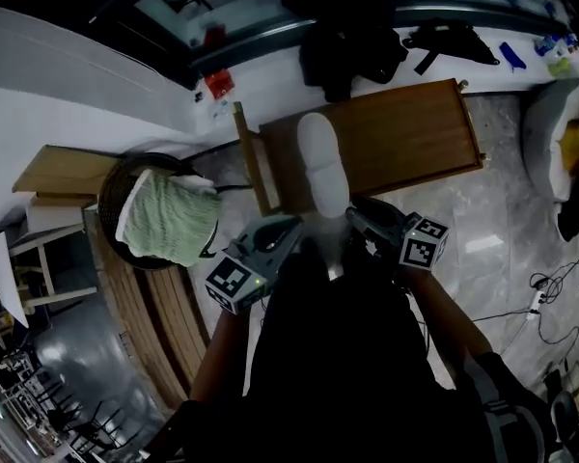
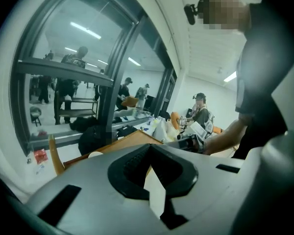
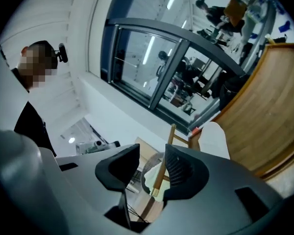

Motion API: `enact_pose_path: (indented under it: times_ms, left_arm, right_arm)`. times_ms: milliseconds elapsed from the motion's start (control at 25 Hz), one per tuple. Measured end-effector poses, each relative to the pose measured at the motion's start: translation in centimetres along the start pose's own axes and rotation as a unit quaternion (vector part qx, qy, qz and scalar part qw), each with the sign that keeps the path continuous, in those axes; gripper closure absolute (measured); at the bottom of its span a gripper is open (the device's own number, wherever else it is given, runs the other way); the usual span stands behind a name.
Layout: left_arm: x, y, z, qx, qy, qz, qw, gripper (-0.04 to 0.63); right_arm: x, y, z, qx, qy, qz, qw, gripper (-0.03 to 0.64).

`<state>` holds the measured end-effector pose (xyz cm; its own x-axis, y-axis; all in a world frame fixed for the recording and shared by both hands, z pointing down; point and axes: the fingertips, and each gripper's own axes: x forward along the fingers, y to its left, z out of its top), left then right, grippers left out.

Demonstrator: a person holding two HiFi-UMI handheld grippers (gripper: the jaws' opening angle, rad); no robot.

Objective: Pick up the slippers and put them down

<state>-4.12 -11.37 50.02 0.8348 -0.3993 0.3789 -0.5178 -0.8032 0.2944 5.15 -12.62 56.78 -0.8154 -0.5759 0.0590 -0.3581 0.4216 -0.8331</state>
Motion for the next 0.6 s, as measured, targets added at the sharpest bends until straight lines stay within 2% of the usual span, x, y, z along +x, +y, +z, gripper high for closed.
enact_pose_path:
  times_ms: [280, 440, 600]
  left_arm:
    - [3.0, 1.0, -2.7, -0.024, 0.028, -0.061, 0.9974, 0.584]
    - [4.3, 1.6, -4.5, -0.058, 0.036, -0.076, 0.9948, 0.584]
    - [4.9, 1.7, -6.0, -0.073, 0.04, -0.089, 0.9926, 0.584]
  right_arm:
    - [-0.2, -6.3, -4.8, 0.116, -0.016, -0.08, 0.99, 0.431]
    - [-0.5, -9.5, -8.4, 0.162, -0.009, -0.133, 0.978, 0.405]
    - [-1.0, -12.9, -12.3, 0.201, 0.019, -0.19, 0.961, 0.396]
